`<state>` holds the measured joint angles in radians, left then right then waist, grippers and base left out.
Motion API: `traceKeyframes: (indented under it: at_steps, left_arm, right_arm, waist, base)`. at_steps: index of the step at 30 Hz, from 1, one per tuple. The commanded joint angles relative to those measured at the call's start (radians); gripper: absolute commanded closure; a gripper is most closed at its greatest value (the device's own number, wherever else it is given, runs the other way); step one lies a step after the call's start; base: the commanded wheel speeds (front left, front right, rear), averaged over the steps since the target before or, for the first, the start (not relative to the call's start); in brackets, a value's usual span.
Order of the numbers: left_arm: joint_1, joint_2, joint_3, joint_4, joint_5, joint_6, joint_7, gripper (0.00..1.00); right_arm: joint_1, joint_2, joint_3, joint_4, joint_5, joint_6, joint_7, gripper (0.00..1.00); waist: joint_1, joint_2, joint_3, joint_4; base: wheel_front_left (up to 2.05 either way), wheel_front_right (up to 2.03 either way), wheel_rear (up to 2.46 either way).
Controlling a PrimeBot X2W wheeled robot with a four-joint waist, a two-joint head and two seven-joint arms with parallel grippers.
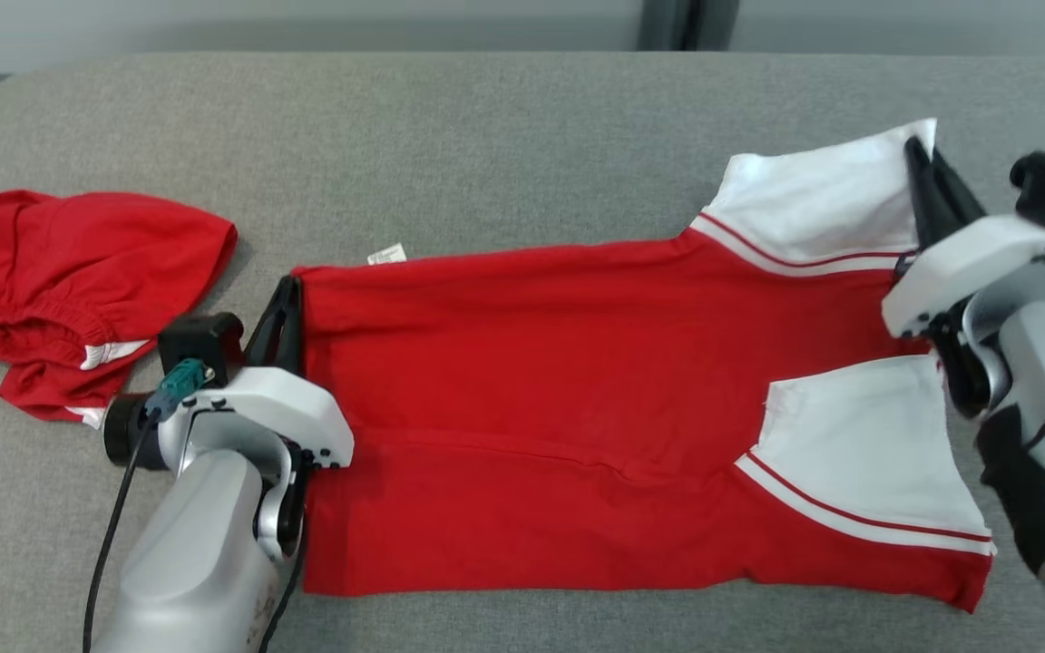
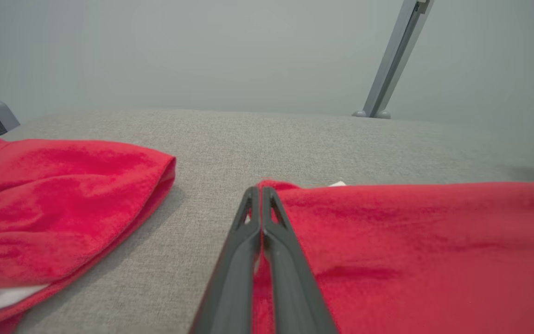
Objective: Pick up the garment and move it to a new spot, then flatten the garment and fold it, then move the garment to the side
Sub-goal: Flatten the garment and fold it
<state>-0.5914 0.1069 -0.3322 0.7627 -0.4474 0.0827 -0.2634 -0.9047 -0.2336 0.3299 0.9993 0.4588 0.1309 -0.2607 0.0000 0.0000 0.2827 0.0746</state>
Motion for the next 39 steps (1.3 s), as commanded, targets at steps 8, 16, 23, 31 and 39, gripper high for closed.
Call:
traceKeyframes:
  at_steps: [8, 16, 23, 31, 39]
  left_arm:
    - [0.187, -0.006, 0.07, -0.002, 0.025, -0.021, -0.001, 1.0]
    - [0.298, -0.021, 0.1, -0.001, 0.046, -0.032, -0.001, 1.0]
    - [0.362, -0.029, 0.136, -0.013, 0.069, -0.034, -0.001, 1.0]
    - [0.422, -0.039, 0.167, -0.085, 0.098, -0.041, -0.001, 1.0]
    - [0.474, -0.049, 0.151, -0.092, 0.122, -0.038, -0.001, 1.0]
  right_arm:
    - [0.365, 0.02, -0.007, -0.2, 0.072, 0.0, -0.005, 1.0]
    - [0.53, 0.041, -0.042, -0.237, 0.077, 0.0, -0.005, 1.0]
    - [0.611, 0.075, -0.091, -0.256, 0.053, 0.0, -0.006, 1.0]
    - [0.643, 0.09, -0.162, -0.263, 0.016, 0.0, -0.006, 1.0]
    - [0.665, 0.103, -0.192, -0.244, -0.014, 0.0, -0.006, 1.0]
  waist:
    - [0.0, 0.0, -0.162, -0.082]
    - [0.0, 0.0, -0.224, -0.098]
    - [0.0, 0.0, -0.259, -0.101]
    - [0.0, 0.0, -0.276, -0.088]
    - [0.0, 0.0, -0.282, -0.067]
  base:
    - [0.0, 0.0, 0.0]
    - [0.0, 0.0, 0.0]
    - [0.0, 0.0, 0.0]
    - [0.0, 0.0, 0.0]
    - [0.0, 0.0, 0.0]
